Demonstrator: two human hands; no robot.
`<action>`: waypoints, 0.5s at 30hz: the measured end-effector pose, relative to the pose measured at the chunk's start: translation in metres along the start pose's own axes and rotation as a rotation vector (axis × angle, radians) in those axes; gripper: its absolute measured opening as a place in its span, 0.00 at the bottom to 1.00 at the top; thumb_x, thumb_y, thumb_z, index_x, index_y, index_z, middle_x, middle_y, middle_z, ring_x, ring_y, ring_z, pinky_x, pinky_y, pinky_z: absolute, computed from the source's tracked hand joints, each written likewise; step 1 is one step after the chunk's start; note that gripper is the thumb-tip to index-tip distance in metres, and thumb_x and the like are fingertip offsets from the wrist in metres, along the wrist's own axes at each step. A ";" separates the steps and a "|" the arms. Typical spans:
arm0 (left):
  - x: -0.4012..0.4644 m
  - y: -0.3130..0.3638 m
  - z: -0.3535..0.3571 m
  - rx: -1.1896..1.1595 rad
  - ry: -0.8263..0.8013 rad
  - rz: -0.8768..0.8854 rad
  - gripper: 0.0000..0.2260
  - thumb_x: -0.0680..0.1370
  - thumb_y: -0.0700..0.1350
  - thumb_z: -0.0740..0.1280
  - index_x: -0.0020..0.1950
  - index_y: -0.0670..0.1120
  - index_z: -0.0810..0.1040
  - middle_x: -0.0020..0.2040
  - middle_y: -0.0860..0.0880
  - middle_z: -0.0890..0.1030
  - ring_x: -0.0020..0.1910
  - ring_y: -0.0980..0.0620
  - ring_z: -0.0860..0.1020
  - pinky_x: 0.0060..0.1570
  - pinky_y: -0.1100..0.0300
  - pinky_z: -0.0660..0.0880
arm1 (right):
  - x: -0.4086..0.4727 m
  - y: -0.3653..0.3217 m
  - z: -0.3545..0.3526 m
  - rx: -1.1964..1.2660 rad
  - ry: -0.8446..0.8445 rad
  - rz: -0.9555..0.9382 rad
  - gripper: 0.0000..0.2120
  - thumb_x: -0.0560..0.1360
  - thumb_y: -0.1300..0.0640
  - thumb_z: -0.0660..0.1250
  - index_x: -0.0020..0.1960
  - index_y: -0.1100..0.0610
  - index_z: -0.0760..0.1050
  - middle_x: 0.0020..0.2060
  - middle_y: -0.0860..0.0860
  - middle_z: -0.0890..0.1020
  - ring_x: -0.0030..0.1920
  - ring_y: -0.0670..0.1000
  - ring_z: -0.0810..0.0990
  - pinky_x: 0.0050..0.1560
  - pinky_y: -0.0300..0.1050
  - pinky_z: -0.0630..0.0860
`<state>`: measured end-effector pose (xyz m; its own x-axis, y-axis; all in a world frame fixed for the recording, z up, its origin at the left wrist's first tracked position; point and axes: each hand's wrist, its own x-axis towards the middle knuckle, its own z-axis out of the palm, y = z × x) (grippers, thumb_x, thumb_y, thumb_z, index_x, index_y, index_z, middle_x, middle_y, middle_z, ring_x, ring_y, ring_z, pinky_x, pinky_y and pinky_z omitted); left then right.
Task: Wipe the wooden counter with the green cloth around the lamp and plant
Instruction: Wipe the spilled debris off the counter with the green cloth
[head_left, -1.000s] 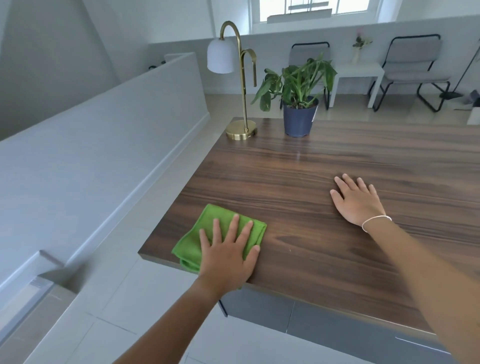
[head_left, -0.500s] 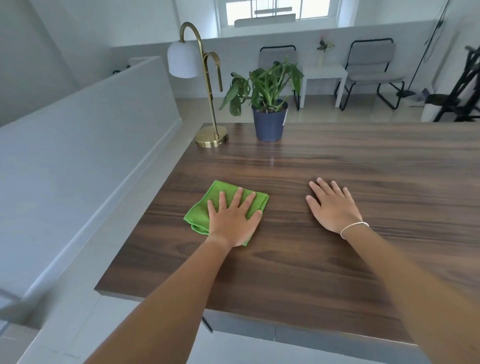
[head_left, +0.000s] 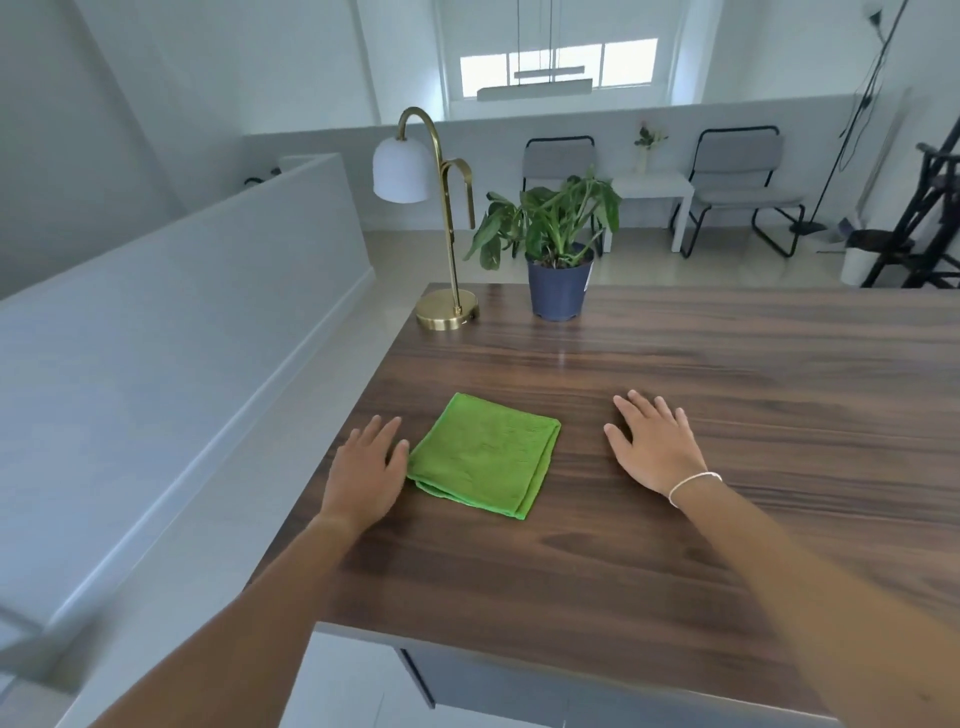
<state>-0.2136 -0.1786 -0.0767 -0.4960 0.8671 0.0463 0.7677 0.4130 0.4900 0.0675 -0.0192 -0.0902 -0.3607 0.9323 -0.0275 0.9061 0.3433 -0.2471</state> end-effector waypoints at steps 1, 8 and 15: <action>-0.001 -0.011 -0.003 0.047 -0.003 -0.012 0.21 0.80 0.49 0.54 0.74 0.49 0.62 0.77 0.45 0.59 0.76 0.44 0.56 0.74 0.50 0.52 | 0.000 -0.017 0.001 0.016 0.013 -0.050 0.26 0.80 0.45 0.51 0.76 0.52 0.55 0.77 0.50 0.56 0.77 0.57 0.52 0.76 0.54 0.47; 0.001 -0.039 0.000 0.202 -0.031 0.038 0.22 0.81 0.50 0.51 0.75 0.50 0.58 0.78 0.48 0.55 0.77 0.47 0.52 0.75 0.52 0.49 | -0.008 -0.154 0.021 0.121 -0.084 -0.350 0.27 0.80 0.43 0.47 0.77 0.51 0.52 0.78 0.51 0.52 0.77 0.56 0.48 0.76 0.54 0.43; 0.005 -0.041 0.004 0.247 -0.012 0.052 0.22 0.81 0.49 0.51 0.75 0.48 0.59 0.77 0.46 0.58 0.76 0.45 0.55 0.75 0.50 0.52 | -0.026 -0.159 0.047 -0.044 -0.120 -0.364 0.28 0.80 0.40 0.44 0.77 0.48 0.47 0.78 0.50 0.47 0.77 0.56 0.43 0.76 0.55 0.39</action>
<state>-0.2461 -0.1900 -0.1000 -0.4499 0.8914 0.0548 0.8684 0.4223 0.2598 -0.0776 -0.1029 -0.0956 -0.6815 0.7294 -0.0599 0.7217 0.6562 -0.2203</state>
